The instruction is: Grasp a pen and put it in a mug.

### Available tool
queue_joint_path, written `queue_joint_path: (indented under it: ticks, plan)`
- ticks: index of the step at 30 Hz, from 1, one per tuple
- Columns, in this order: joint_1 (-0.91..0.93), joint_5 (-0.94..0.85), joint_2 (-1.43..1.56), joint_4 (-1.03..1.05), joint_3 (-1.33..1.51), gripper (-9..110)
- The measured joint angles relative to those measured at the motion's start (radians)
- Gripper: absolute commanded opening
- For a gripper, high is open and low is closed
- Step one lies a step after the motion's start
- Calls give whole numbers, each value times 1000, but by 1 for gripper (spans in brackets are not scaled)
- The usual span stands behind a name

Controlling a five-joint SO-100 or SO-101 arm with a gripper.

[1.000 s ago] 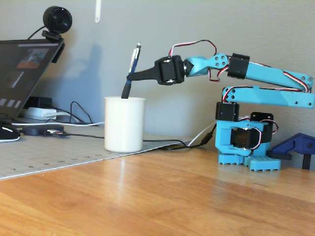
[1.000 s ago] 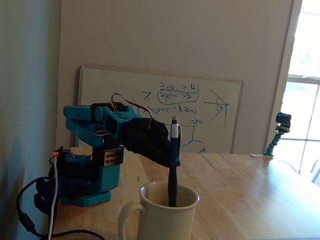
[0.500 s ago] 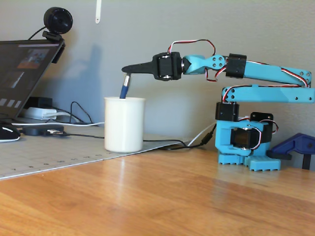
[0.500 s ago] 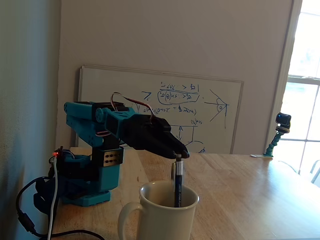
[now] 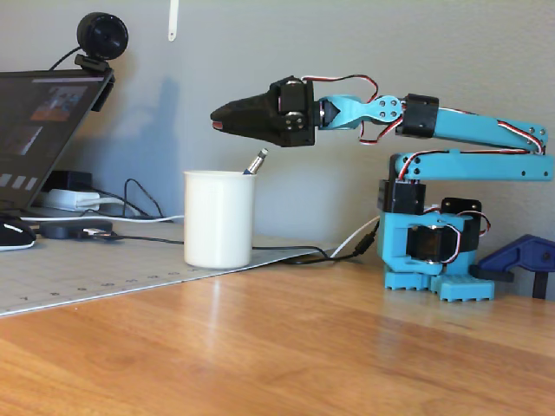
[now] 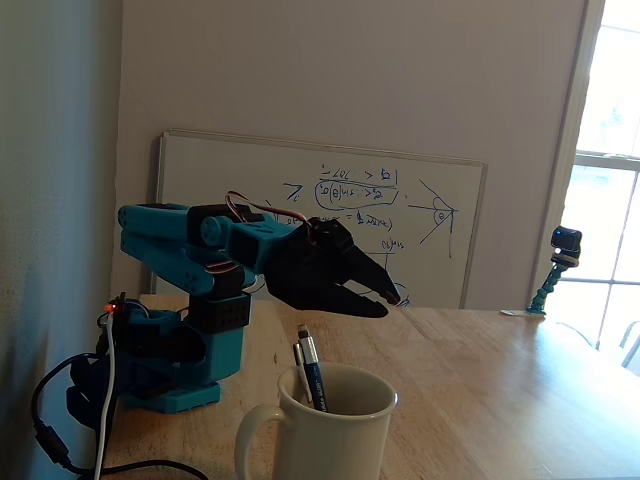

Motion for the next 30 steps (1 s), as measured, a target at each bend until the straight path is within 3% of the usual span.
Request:
queue_joint_path:
  ticks: [6, 21, 30]
  plan:
    - [-192, 302, 0, 0, 0, 2]
    - [-644, 752, -11, 14, 112, 2]
    - [-877, 848, -15, 221, 112, 2]
